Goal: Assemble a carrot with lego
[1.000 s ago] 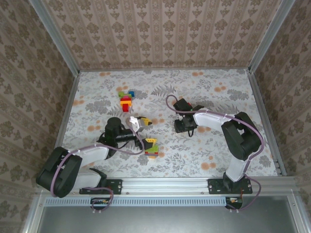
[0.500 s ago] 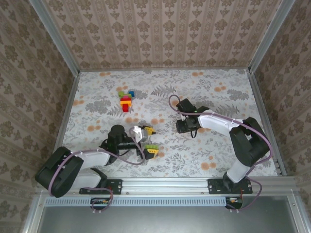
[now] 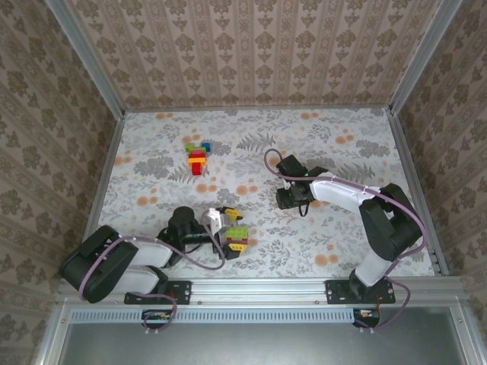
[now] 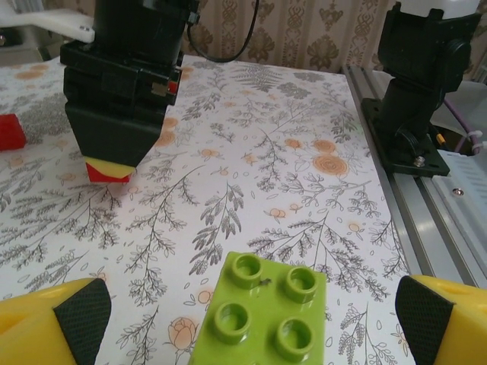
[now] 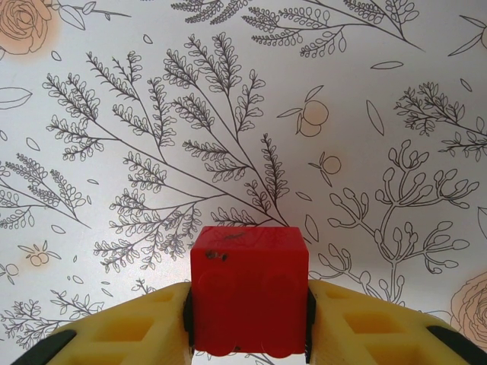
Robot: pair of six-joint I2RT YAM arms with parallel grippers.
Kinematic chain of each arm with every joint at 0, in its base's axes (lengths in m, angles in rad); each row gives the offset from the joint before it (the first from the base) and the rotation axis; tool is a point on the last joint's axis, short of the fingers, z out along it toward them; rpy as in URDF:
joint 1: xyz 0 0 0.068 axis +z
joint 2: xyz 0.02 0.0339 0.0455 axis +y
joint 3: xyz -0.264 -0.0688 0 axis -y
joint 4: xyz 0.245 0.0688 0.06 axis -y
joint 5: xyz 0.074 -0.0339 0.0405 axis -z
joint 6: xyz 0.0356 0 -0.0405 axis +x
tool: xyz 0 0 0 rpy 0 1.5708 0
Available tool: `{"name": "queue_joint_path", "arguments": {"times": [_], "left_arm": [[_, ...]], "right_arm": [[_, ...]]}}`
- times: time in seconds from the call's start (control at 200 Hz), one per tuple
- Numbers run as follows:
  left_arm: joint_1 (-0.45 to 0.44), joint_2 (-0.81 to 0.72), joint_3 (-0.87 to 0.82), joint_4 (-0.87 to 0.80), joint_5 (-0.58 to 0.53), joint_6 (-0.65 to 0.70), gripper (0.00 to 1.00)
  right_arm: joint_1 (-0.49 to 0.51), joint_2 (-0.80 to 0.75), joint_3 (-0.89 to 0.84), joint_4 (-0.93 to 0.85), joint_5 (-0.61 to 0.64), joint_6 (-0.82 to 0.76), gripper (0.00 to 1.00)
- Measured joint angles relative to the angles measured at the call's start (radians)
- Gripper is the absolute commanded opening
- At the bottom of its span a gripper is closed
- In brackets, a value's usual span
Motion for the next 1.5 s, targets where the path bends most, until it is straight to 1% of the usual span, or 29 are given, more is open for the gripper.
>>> {"name": "queue_joint_path", "arguments": {"times": [0.155, 0.26, 0.345, 0.405, 0.44, 0.7, 0.81, 0.88, 0.915, 0.975, 1.02, 1.185, 1.275, 1.5], "left_arm": [[0.007, 0.045, -0.047, 0.109, 0.005, -0.011, 0.98], [0.015, 0.048, -0.063, 0.143, 0.012, -0.019, 0.95], [0.015, 0.048, -0.063, 0.168, 0.012, -0.023, 0.91], [0.016, 0.048, -0.064, 0.176, 0.012, -0.027, 0.85], [0.016, 0.048, -0.064, 0.181, 0.011, -0.029, 0.83], [0.016, 0.075, -0.066, 0.201, 0.008, -0.031, 0.81], [0.016, 0.102, -0.066, 0.207, 0.003, -0.031, 0.84], [0.016, 0.122, -0.066, 0.209, -0.003, -0.030, 0.83], [0.016, 0.131, -0.066, 0.210, -0.008, -0.030, 0.80], [0.016, 0.142, -0.066, 0.210, -0.016, -0.032, 0.68], [0.016, 0.143, -0.068, 0.212, -0.022, -0.029, 0.63], [0.016, 0.142, -0.075, 0.214, -0.030, -0.030, 0.62], [0.016, 0.159, -0.074, 0.216, -0.030, -0.029, 0.56], [0.016, 0.162, -0.075, 0.215, -0.030, -0.029, 0.47]], "right_arm": [[0.014, 0.000, 0.000, 0.000, 0.000, 0.000, 0.40], [0.024, 0.000, 0.000, -0.001, 0.000, 0.001, 0.40], [0.029, 0.000, 0.000, -0.002, 0.001, 0.002, 0.40], [0.032, 0.000, 0.000, -0.003, 0.001, 0.003, 0.40], [0.033, 0.000, 0.000, -0.004, 0.001, 0.003, 0.40], [0.038, 0.000, 0.011, -0.008, 0.001, 0.003, 0.39], [0.043, 0.000, 0.012, -0.008, 0.001, 0.003, 0.39], [0.045, 0.000, 0.012, -0.008, 0.001, 0.003, 0.39], [0.046, 0.000, 0.012, -0.008, 0.001, 0.003, 0.39], [0.046, -0.001, 0.012, -0.008, 0.001, 0.003, 0.39], [0.046, -0.003, 0.012, -0.011, 0.001, 0.003, 0.39], [0.046, -0.010, 0.011, -0.029, 0.005, 0.001, 0.39], [0.046, -0.014, 0.010, -0.031, 0.005, 0.000, 0.39], [0.046, -0.016, 0.008, -0.030, 0.005, 0.000, 0.38]]}}
